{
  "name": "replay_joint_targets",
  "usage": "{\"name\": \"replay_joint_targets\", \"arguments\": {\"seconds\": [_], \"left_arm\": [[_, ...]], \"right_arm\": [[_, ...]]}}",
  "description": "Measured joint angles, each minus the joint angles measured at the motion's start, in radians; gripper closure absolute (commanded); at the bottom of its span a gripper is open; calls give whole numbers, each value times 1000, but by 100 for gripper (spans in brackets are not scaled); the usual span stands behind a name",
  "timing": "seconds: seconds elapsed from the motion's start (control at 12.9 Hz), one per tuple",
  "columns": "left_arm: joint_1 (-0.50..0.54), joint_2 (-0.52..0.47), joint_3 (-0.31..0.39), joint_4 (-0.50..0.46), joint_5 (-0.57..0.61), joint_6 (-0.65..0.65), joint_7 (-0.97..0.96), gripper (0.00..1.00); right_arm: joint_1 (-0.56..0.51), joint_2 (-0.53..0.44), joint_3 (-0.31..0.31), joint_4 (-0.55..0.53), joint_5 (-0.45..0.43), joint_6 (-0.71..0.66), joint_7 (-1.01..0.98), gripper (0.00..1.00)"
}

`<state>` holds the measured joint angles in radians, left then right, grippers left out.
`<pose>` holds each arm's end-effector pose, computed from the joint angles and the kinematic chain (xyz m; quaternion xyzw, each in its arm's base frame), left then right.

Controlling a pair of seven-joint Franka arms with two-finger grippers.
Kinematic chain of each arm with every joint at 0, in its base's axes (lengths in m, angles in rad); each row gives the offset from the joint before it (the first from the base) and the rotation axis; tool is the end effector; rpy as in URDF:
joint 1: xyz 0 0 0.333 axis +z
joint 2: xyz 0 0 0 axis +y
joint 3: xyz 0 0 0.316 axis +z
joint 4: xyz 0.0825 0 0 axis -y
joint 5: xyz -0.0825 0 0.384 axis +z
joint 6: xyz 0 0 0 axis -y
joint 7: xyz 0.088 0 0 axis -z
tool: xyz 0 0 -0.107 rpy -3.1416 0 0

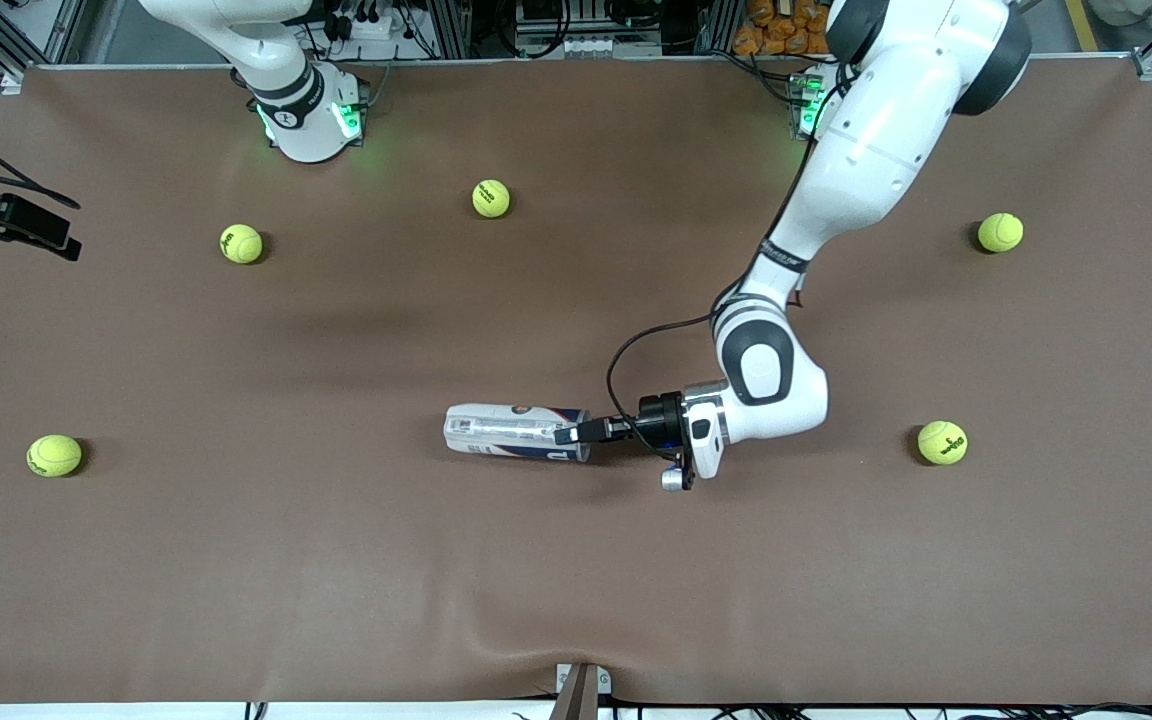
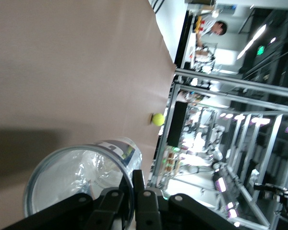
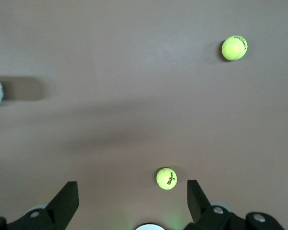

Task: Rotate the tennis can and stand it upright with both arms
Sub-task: 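Lift and rotate the can upright with the left gripper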

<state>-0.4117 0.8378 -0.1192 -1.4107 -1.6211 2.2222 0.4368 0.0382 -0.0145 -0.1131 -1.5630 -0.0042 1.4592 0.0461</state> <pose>0.6395 -0.3890 0.2292 0.7922 0.1011 -0.0440 0.6002 0.5365 -0.0412 0.6267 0.9972 -0.0605 -0.0447 0.0006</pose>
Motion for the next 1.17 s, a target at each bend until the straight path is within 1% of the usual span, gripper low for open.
{"name": "replay_joint_targets", "arguments": {"seconds": [0.23,0.39,0.62,0.86,0.93,1.17], "left_arm": [[4,-117,14,2,239,0,-226,100],[4,-183,19,2,435,0,-375,100],[-4,-266,17,1,722,-1,-607,100],[-19,-336,7,1,962,-14,-775,100],[-35,-359,6,0,1049,-45,-813,100],[-139,-393,3,-4,1391,-111,-927,100]], "right_arm": [[-2,1,-2,1,0,2,-5,0],[-6,2,-3,1,0,2,-9,0],[-6,10,-2,10,4,11,-14,0],[11,13,3,23,5,11,-15,0],[14,14,4,25,5,11,-15,0],[15,23,4,26,5,25,-15,0]]}}
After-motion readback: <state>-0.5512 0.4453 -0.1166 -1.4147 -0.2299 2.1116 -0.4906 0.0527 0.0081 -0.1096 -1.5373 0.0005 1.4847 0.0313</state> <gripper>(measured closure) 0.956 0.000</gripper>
